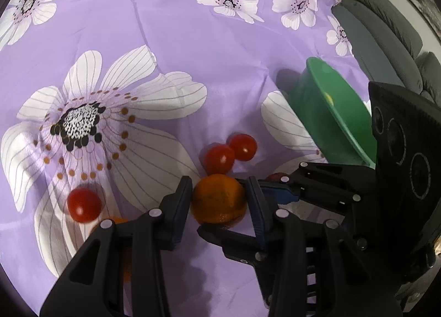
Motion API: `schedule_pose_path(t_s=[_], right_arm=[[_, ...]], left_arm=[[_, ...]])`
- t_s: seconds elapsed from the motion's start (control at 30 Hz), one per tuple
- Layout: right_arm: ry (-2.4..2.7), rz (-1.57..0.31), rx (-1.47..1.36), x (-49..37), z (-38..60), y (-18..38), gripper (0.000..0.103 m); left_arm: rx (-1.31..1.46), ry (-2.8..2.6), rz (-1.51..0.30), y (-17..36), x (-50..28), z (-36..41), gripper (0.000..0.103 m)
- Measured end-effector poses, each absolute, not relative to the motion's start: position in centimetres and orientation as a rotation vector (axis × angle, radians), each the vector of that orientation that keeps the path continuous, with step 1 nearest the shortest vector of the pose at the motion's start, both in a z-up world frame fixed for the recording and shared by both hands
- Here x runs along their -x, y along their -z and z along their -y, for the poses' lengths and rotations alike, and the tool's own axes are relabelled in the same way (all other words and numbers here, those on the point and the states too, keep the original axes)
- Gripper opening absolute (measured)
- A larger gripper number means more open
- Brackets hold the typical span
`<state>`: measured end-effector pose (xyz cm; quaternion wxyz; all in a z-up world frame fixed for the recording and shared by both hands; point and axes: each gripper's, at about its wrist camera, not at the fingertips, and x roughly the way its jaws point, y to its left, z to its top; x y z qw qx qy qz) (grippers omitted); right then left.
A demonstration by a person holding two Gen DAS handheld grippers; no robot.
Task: Organize fruits
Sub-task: 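Close the left gripper on the orange, then lift the orange with the left gripper and carry it toward the green bowl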
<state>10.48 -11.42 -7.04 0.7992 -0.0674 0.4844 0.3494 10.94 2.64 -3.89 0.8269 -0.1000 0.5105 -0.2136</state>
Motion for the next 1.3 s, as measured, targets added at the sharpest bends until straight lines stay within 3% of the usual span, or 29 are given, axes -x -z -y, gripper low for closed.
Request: schedule_pose_path(t_s=[1.3], right_arm=[[-0.775,-0.868,0.149,-2.1,15.7,3.0,0.045]], left_arm=[[0.172,0.413,-0.951,-0.2,-3.1,1.0,0.04]])
